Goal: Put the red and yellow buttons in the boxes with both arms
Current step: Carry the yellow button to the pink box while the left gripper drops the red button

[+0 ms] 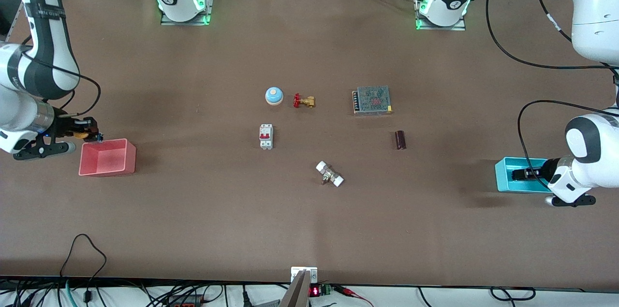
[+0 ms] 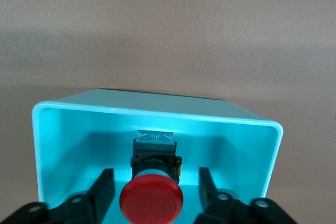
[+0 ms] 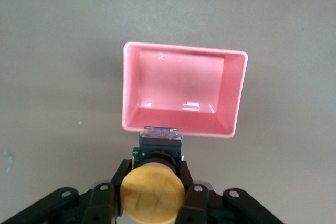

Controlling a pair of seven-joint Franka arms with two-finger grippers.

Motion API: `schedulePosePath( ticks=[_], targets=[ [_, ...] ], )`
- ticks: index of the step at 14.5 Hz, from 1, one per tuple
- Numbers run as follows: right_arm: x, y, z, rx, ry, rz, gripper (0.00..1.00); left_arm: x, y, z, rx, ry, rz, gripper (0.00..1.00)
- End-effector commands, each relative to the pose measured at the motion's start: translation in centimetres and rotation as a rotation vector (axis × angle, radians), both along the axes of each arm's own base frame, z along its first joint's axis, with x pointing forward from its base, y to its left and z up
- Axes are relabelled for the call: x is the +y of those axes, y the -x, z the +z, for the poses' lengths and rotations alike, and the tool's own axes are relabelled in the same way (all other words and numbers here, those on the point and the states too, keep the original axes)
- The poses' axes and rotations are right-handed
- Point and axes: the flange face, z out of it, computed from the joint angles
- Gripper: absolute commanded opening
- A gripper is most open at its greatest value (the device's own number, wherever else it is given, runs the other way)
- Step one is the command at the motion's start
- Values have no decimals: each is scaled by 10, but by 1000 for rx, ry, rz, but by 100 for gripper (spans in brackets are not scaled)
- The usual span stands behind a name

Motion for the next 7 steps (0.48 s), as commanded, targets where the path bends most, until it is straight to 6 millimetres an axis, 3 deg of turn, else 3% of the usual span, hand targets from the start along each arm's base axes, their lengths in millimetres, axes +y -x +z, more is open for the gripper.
schedulePosePath(
  ticks=[1, 5, 7],
  targets=[
    [-14, -13, -29, -9, -15, 6, 20, -2, -8, 24, -33, -6, -14, 100],
    [-27, -20, -61, -44, -3, 37, 21, -20, -4, 86, -64, 7, -32, 100],
    [-29, -19, -70, -36, -8, 30, 21, -33, 0, 130, -80, 10, -46, 100]
  ],
)
